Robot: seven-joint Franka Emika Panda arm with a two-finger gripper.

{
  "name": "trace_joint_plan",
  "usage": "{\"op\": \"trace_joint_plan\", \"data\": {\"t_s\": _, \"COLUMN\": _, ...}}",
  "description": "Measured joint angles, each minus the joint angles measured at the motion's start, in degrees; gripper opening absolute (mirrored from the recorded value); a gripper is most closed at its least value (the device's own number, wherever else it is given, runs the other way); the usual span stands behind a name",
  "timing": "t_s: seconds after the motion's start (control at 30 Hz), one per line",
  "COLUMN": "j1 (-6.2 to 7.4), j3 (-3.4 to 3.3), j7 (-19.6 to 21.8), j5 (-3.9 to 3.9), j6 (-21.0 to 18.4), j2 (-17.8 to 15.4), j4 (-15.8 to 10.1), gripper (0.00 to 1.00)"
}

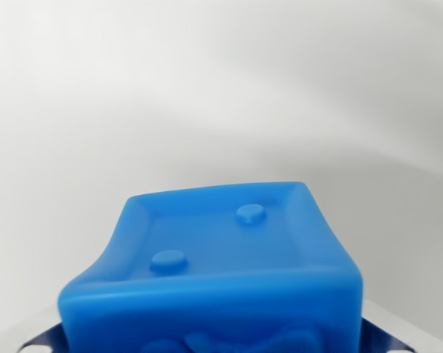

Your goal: Stack cube

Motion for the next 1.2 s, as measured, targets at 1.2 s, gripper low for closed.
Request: {"op": "trace_joint_plan", "data": {"t_s": 1.2, "j1": -0.08, "j3": -1.06, "j7": -4.90, "j5": -0.09, "j6": -3.27, "j2": -12.45, "j4": -9.13, "gripper": 0.00}}
